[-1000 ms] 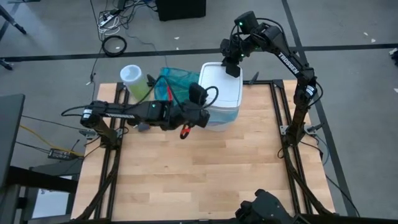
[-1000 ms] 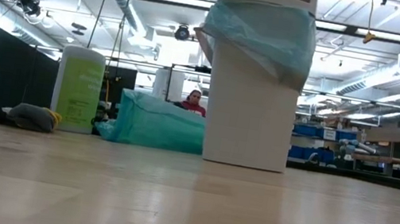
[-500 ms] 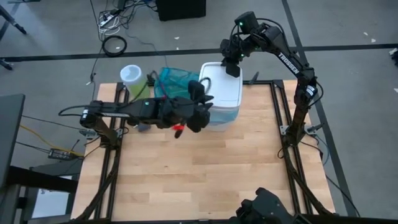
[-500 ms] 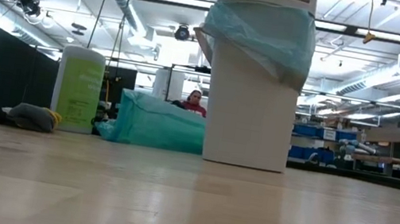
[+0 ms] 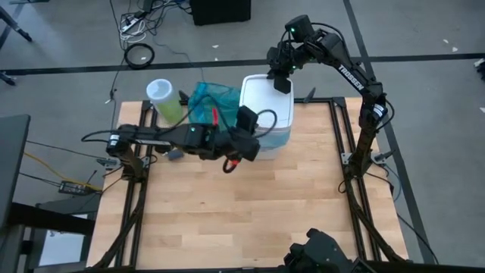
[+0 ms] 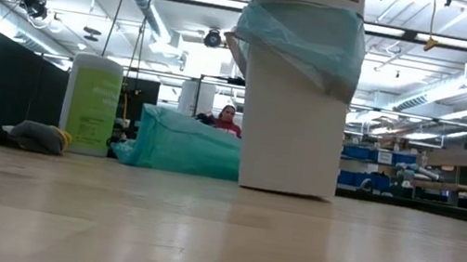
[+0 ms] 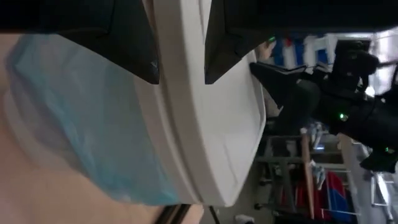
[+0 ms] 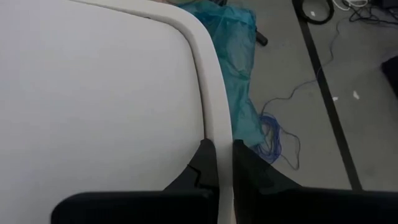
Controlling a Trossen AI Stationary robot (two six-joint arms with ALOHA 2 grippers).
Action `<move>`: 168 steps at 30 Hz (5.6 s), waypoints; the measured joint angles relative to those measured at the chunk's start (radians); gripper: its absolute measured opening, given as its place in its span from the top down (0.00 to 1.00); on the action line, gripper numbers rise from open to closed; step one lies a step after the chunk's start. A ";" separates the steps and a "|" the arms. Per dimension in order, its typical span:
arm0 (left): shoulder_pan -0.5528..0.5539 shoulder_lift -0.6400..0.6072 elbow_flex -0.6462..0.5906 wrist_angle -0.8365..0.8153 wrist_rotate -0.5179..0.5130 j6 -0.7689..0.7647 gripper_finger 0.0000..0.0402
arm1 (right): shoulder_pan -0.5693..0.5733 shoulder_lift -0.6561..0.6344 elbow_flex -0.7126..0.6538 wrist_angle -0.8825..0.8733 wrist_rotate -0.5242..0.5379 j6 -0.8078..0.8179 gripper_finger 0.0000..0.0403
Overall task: Place trash/remove bag and relplace
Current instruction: Remove the white trash lid from the white trash bin
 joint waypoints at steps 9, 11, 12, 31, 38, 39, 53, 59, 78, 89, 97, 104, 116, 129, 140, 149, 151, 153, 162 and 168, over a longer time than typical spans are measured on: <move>0.006 0.044 0.000 0.027 -0.147 0.061 0.66 | -0.001 0.003 -0.002 0.001 -0.016 -0.001 0.97; 0.013 0.044 0.000 0.029 -0.155 0.075 0.66 | -0.001 0.003 -0.002 0.001 -0.011 -0.002 0.97; 0.015 0.044 0.000 0.028 -0.158 0.083 0.66 | -0.001 0.004 -0.002 0.001 -0.011 -0.002 0.97; 0.035 0.044 0.014 0.031 -0.212 0.114 0.67 | 0.013 0.005 -0.002 -0.004 -0.016 -0.045 0.99; 0.035 0.044 0.016 0.041 -0.265 0.137 0.79 | 0.026 0.003 0.004 -0.021 -0.015 -0.045 1.00; 0.035 0.044 0.024 0.037 -0.281 0.140 0.80 | 0.028 0.002 0.005 -0.021 -0.017 -0.045 1.00; 0.034 0.041 0.146 -0.012 -0.300 -0.051 0.99 | 0.070 -0.021 0.006 -0.017 -0.024 -0.061 1.00; 0.032 0.038 0.135 -0.149 -0.225 -0.198 0.99 | 0.102 -0.022 0.006 -0.036 0.016 -0.092 1.00; 0.025 -0.152 0.387 0.059 -0.363 -0.414 0.97 | 0.130 -0.040 0.006 -0.017 0.017 -0.260 1.00; 0.072 -0.382 0.389 -0.498 0.143 -1.282 0.97 | 0.146 -0.054 0.007 0.262 -0.194 -0.303 0.99; 0.039 -0.361 0.302 -0.561 0.257 -1.146 0.97 | 0.250 -0.053 0.007 0.252 -0.258 -0.478 1.00; 0.058 -0.346 0.144 -0.551 0.197 -1.019 0.96 | 0.304 -0.052 0.007 0.061 0.046 -0.619 0.90; 0.190 -0.384 0.091 -0.711 0.186 -1.070 0.94 | 0.331 -0.056 0.007 0.055 0.174 -0.414 0.39; 0.284 -0.604 -0.384 -0.306 0.420 -1.410 0.94 | 0.380 -0.125 0.105 0.118 0.270 -0.331 0.46; 0.291 -0.695 -0.836 0.224 0.727 -1.605 0.94 | 0.456 -0.113 0.104 0.116 0.351 -0.328 0.47; 0.293 -0.640 -1.005 0.573 0.750 -1.694 0.94 | 0.463 -0.111 0.058 -0.001 0.392 -0.289 0.47; 0.293 -0.617 -1.030 0.664 0.765 -1.705 0.94 | 0.464 -0.113 0.039 0.001 0.405 -0.271 0.47; 0.293 -0.589 -1.038 0.719 0.795 -1.705 0.94 | 0.465 -0.112 0.024 -0.006 0.433 -0.252 0.47; 0.291 -0.528 -1.038 0.791 0.825 -1.697 0.94 | 0.462 -0.111 0.011 -0.185 0.439 -0.153 0.47; 0.291 -0.523 -1.038 0.815 0.753 -1.697 0.94 | 0.465 -0.118 0.011 -0.372 0.435 -0.125 0.47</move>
